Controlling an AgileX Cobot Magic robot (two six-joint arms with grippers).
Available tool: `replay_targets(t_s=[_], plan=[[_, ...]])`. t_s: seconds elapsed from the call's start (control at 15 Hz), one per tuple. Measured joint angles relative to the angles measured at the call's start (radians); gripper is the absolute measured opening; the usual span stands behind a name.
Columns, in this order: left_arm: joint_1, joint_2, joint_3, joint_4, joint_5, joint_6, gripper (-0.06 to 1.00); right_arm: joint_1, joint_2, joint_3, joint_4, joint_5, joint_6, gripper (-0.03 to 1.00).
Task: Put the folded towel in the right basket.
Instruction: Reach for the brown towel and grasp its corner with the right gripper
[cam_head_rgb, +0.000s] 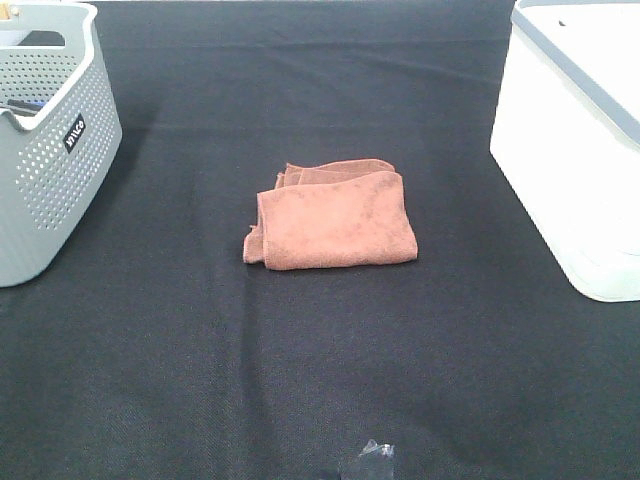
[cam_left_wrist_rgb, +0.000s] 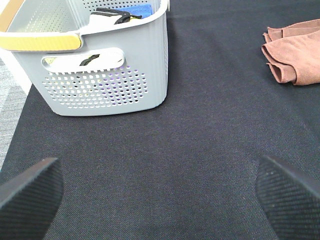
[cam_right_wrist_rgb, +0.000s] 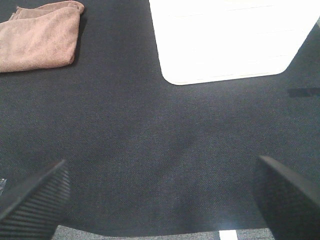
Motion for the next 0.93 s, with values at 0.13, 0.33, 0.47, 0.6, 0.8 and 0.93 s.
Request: replay_targets(t_s=[0.13,0.33,0.47,0.6,0.8,0.93], plan=[[0.0,0.0,0.0,0.0,0.0,0.0,0.97,0.0,0.137,-0.023,0.004,0.005,0.0,0.96],[0.0,0.0,0.0,0.0,0.0,0.0,0.97,0.0,0.541,-0.19,0.092,0.004,0.001,0.96],[0.0,0.0,0.0,0.0,0.0,0.0,0.97,0.0,0.758,-0.325,0.186,0.0,-0.005,0.96],[0.0,0.0,0.0,0.0,0.0,0.0,0.97,0.0,0.972,-0.456,0.319,-0.076,-0.102,0.96],[0.0,0.0,0.0,0.0,0.0,0.0,0.97,0.0,1.147,-0.559,0.434,-0.111,-0.193,0.96],[0.0,0.0,0.0,-0.001,0.0,0.0,0.97,0.028,1.385,-0.744,0.475,-0.115,-0.217,0.96]])
